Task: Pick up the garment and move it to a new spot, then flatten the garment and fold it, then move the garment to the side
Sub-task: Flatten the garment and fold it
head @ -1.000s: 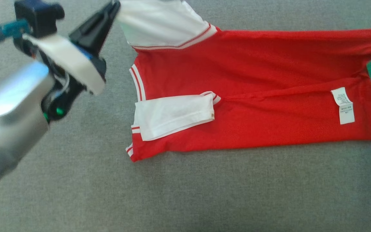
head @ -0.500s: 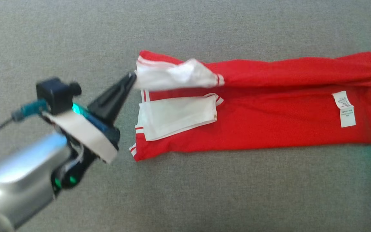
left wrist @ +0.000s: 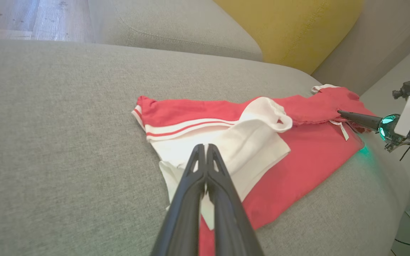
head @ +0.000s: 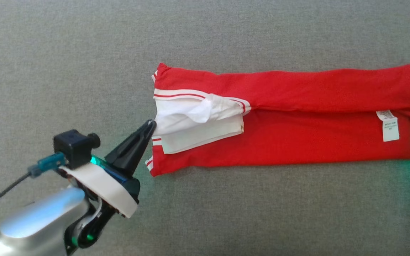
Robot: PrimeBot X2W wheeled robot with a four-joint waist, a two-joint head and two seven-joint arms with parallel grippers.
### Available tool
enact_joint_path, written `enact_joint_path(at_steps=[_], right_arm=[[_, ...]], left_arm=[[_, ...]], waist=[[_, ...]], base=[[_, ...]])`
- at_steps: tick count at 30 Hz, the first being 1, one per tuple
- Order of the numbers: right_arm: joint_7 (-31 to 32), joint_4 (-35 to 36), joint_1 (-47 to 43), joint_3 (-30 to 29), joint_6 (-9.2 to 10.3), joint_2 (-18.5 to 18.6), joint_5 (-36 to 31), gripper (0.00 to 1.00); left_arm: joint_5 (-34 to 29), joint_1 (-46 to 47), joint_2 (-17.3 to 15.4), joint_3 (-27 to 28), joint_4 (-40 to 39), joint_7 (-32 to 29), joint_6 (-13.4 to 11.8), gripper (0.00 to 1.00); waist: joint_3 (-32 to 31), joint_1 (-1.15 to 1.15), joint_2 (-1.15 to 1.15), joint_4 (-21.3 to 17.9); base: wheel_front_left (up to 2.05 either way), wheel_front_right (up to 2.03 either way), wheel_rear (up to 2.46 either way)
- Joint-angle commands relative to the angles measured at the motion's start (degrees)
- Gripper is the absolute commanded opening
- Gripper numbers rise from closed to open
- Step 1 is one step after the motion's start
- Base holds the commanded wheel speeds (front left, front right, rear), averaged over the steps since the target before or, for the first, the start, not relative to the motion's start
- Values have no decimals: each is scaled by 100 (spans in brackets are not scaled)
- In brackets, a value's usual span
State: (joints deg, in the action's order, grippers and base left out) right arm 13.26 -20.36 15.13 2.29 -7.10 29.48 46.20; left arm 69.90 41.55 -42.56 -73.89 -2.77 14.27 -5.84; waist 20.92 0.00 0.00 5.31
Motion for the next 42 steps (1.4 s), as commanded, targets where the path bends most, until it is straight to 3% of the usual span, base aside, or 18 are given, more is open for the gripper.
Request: enact_joint_path(at_steps=[1, 5, 10, 21, 22, 23, 24, 25, 30, 35, 42], right_arm=[[17, 202, -64, -29, -39, 130, -39, 0], [78, 346, -168, -252, -39, 59, -140, 0], [168, 634, -395, -538, -39, -15, -185, 0], [313, 624, -600, -761, -39, -314, -390, 0], [315, 609, -596, -762, -39, -337, -411, 0], [315, 589, -592, -761, -39, -366, -432, 18], [293, 566, -585, -782, -39, -408, -448, 68], [248, 546, -576, -817, -39, -454, -465, 100], [-26, 512, -631, -946, -39, -597, -642, 100], [-383, 570, -957, -1161, -39, -948, -675, 100], [-665, 462, -1475, -1296, -39, -1486, -799, 100]], left_arm=[[-72, 105, -150, 259, -48, 60, 26, 0], [-127, 23, -73, 348, 106, 66, 77, 0], [-190, -135, -199, 566, -47, 71, 32, 0], [-294, -508, -171, 643, -78, 72, -99, 0], [-264, -552, -118, 647, -51, 72, -96, 17], [-197, -605, -55, 658, -21, 72, -82, 44], [-157, -648, 15, 699, 8, 72, -83, 100], [-141, -696, 105, 795, 34, 72, -100, 100], [-456, -1011, 525, 1382, 135, 73, -271, 100], [-1749, -1744, 1228, 2397, 272, 73, -946, 100], [-3325, -2982, 2108, 3346, 359, 73, -1516, 100]], waist=[[13, 0, 0, -6], [1, 0, 0, -10], [-60, 0, 0, -20], [-87, 0, 0, -63], [-104, 0, 0, -64], [-126, 0, 0, -66], [-150, 0, 0, -68], [-176, 0, 0, -68], [-341, 0, 0, -59], [-720, 0, 0, -58], [-1280, 0, 0, -63]], base=[[0, 0, 0], [0, 0, 0], [0, 0, 0], [0, 0, 0], [0, 0, 0], [0, 0, 0], [0, 0, 0], [0, 0, 0], [0, 0, 0], [0, 0, 0], [0, 0, 0]])
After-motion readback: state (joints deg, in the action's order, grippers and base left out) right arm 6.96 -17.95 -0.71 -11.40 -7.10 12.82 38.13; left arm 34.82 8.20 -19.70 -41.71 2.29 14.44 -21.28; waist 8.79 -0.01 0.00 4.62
